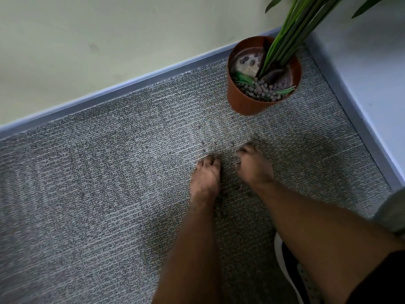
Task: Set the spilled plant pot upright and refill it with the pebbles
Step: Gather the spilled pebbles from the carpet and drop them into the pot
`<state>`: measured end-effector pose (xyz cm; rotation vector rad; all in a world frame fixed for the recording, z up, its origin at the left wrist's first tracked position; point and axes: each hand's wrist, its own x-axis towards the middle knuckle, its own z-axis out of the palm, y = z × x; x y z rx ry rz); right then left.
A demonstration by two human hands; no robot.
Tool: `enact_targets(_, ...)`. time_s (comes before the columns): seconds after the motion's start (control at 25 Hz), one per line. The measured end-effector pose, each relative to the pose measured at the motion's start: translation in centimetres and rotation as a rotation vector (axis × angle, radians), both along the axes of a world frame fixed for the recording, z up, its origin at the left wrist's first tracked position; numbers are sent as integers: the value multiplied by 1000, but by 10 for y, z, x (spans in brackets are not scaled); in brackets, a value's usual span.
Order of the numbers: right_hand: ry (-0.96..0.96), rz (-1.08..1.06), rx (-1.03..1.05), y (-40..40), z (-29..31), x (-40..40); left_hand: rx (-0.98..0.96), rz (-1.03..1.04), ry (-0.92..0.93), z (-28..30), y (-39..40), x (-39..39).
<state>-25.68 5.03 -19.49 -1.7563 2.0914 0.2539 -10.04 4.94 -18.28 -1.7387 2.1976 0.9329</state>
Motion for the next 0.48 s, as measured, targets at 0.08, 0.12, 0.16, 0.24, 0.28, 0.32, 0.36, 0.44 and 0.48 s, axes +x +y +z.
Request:
enact_targets(0.08, 42, -76, 10, 2, 3, -4, 49, -27, -26, -1, 0, 1)
enact_targets(0.12, 38, -99, 14, 2, 3, -6, 81, -45, -36, 0, -1, 1)
enact_targets(0.16, 29, -110, 8, 1, 2, -8, 110, -58, -49, 0, -1, 1)
enact_targets(0.24, 18, -119, -24, -1, 0, -9, 131, -70, -63, 1, -1, 1)
enact_targets(0.28, 11, -125, -35, -2, -1, -9, 135, -70, -64, 0, -1, 1)
enact_targets(0.32, -2, -141, -40, -3, -2, -9, 140, -72, -62, -1, 0, 2)
enact_targets(0.36, -14, -167, -41, -3, -2, -8, 148, -77, -58, -2, 0, 2)
enact_targets(0.44, -14, -250, -41, -1, -2, -10, 159, -85, -49, -3, -2, 2)
enact_targets(0.48, -25, -307, -32, 0, -3, -12, 166, -101, -52, -3, -3, 1)
